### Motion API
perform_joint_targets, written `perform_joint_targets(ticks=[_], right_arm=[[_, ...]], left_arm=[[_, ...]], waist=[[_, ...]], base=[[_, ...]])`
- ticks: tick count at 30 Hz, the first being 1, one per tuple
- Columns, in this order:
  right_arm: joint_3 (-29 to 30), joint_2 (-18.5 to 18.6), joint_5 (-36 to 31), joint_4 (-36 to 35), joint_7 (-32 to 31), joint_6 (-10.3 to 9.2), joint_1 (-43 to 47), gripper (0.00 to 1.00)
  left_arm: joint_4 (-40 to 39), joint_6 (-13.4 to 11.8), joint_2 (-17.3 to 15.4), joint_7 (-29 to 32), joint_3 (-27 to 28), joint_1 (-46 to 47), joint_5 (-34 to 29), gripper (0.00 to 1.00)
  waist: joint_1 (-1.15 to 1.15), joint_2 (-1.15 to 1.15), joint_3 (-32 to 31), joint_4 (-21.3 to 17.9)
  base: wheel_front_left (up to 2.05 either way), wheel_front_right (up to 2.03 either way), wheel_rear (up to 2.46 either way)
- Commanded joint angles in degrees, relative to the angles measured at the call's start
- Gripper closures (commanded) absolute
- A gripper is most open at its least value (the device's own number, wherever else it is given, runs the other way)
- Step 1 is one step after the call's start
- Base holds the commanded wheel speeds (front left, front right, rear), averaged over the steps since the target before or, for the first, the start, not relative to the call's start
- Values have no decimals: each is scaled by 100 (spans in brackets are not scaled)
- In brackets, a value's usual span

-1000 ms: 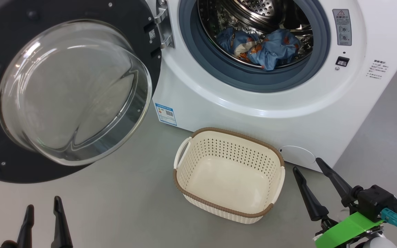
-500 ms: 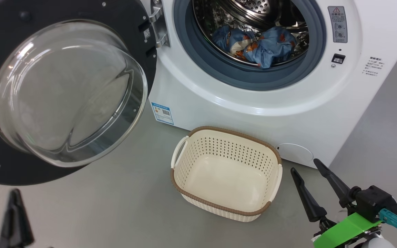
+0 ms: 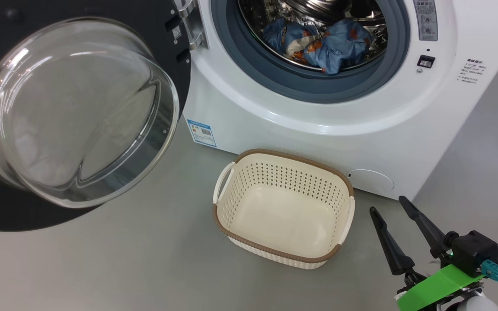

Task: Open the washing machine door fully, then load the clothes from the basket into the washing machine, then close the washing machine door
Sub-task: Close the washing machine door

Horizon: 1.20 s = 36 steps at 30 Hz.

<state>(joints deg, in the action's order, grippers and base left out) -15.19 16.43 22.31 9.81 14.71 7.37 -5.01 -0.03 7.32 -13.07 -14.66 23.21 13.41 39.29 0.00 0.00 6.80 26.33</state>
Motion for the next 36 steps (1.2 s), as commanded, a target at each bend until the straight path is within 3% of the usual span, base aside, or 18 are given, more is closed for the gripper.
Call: perform_joint_targets(ticks=[1, 8, 13, 17, 27, 36], right_arm=[[-92, 47, -20, -152, 29, 12, 4, 0], [-131, 86, -40, -177, 29, 12, -119, 0], [-194, 121, -28, -166, 29, 12, -201, 0], [-242, 165, -22, -162, 29, 12, -264, 0], [-338, 262, -22, -163, 29, 12, -394, 0], [-356, 355, -30, -180, 29, 12, -481, 0]], left_arm=[[-35, 14, -317, 10, 221, 259, 137, 100], [1608, 15, -1307, 1091, 591, 1509, 2009, 100], [2852, 16, -2021, 1853, 567, 2269, 2583, 100], [3740, 0, -2413, 2615, 408, 2765, 2868, 100], [5130, -166, -3003, 4244, -21, 3694, 3134, 100], [5534, -217, -3122, 4773, -263, 3942, 3094, 100]], waist=[[0, 0, 29, 2], [0, 0, 212, -60], [0, 0, 310, -121], [0, 0, 405, -154], [0, 0, 639, -203], [0, 0, 853, -197]], base=[[0, 0, 0], [0, 0, 0], [0, 0, 0], [0, 0, 0], [0, 0, 0], [0, 0, 0]])
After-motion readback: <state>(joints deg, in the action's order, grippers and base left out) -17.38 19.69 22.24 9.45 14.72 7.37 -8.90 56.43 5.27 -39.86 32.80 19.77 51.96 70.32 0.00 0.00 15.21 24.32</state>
